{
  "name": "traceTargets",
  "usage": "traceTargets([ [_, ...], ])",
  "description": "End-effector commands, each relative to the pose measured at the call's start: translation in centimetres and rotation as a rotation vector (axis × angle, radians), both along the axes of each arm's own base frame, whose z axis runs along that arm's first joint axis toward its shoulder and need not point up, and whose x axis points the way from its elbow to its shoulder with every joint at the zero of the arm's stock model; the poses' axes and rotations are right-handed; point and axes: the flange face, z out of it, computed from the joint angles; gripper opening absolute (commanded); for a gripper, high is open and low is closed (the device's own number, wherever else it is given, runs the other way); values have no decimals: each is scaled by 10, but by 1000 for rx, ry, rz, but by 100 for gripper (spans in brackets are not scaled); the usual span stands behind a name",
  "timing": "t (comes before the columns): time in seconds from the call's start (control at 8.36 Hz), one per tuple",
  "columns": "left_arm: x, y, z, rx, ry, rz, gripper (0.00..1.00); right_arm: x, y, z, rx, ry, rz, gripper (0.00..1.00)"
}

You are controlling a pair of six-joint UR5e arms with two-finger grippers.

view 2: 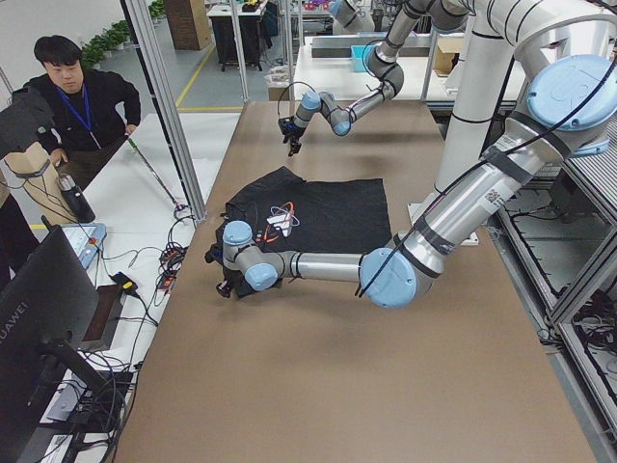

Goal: Fold clothes

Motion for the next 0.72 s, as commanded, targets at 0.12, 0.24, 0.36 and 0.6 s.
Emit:
traceTargets([
  [0.12,12,5,4,-3,-7,10,60,0,0,1,-1,1,0,95],
  [0.24,14,6,5,-4,-8,13,60,0,0,0,0,0,0,95],
  [0.36,14,6,4,-3,-7,13,60,0,0,1,-1,1,0,95],
  [0.6,20,9,4,-3,-7,21,56,0,0,1,-1,1,0,95],
])
